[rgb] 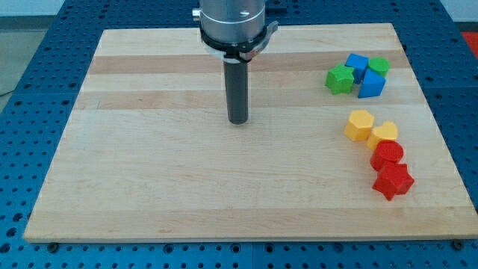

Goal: Move the heart to the bottom of the hexagon

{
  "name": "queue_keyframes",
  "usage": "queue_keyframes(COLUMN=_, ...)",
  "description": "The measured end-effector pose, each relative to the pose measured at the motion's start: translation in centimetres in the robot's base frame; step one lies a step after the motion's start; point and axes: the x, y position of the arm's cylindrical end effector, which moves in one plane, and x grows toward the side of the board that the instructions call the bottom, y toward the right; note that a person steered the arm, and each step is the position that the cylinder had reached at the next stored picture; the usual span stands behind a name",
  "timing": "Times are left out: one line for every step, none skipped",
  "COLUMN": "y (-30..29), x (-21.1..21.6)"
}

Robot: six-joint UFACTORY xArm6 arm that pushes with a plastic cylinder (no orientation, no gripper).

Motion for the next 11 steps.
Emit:
queue_keyframes(y=-0.1, x=0.5)
queue_keyframes(y=-0.1, x=5.2)
queue_keyframes(y=1.0, x=5.8)
queue_keyframes(y=2.8, x=3.7)
queue_keyframes(y=3.6, x=0.9)
queue_keyframes(y=5.9, x=-0.5)
queue_keyframes(y=8.4, x=-2.3)
queue_keyframes(y=11.7, x=-4.2)
queue_keyframes(y=16.3, x=-4.3)
queue_keyframes(y=20.9, x=-2.4)
queue_keyframes(y=25.6, x=-1.2)
